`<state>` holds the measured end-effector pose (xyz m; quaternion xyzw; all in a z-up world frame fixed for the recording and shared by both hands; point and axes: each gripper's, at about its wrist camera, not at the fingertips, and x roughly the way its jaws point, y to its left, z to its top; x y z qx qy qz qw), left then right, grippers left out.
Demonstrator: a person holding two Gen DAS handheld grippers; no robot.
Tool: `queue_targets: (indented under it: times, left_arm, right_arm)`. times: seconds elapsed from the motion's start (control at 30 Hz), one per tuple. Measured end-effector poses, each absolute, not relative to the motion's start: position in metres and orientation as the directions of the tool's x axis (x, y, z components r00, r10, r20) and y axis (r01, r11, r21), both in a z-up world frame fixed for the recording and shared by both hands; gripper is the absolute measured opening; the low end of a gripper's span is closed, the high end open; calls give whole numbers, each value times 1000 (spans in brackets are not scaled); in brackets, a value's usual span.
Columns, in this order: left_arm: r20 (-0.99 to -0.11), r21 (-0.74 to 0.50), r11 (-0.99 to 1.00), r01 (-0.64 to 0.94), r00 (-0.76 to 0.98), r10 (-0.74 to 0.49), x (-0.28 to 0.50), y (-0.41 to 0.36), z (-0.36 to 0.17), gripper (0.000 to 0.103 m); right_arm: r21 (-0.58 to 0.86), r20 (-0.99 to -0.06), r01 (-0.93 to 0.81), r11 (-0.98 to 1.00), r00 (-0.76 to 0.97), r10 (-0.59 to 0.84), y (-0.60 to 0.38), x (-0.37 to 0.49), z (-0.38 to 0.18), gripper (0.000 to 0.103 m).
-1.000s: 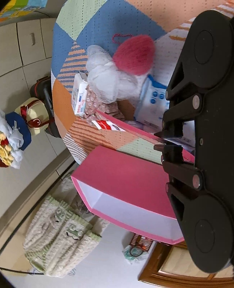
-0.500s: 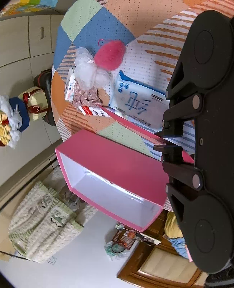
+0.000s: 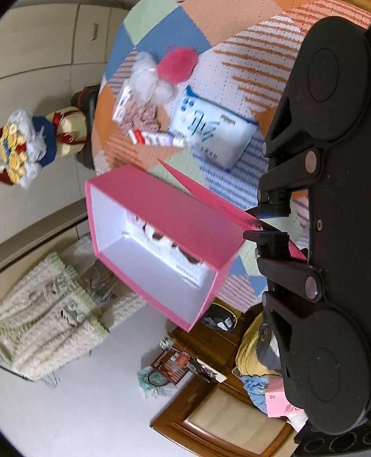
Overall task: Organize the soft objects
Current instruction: 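Carry the red envelope with the right gripper down into the pink box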
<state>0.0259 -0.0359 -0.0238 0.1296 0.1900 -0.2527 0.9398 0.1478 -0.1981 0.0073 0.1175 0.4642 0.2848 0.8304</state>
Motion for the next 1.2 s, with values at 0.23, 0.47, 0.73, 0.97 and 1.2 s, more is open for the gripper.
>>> queue_targets:
  times: [0.23, 0.47, 0.73, 0.97, 1.2]
  left_arm:
    - [-352, 199, 851, 487, 845, -402, 20, -13, -1, 10]
    - [-330, 194, 881, 432, 874, -356, 44, 15, 14, 11]
    - [-348, 156, 920, 359, 892, -289, 96, 57, 16, 11]
    - [-395, 76, 945, 319, 879, -265, 155, 92, 1, 11]
    - [-455, 16, 954, 301, 851, -261, 203, 113, -24, 11]
  right_arm:
    - [438, -658, -438, 785, 439, 612, -172, 143, 40, 11]
    - [446, -637, -477, 757, 425, 643, -138, 168, 59, 11]
    - [472, -643, -503, 724, 366, 673, -89, 227, 60, 11]
    - [514, -648, -502, 696, 304, 698, -54, 289, 37, 11]
    - [532, -681, -480, 698, 248, 689, -32, 341, 6, 11]
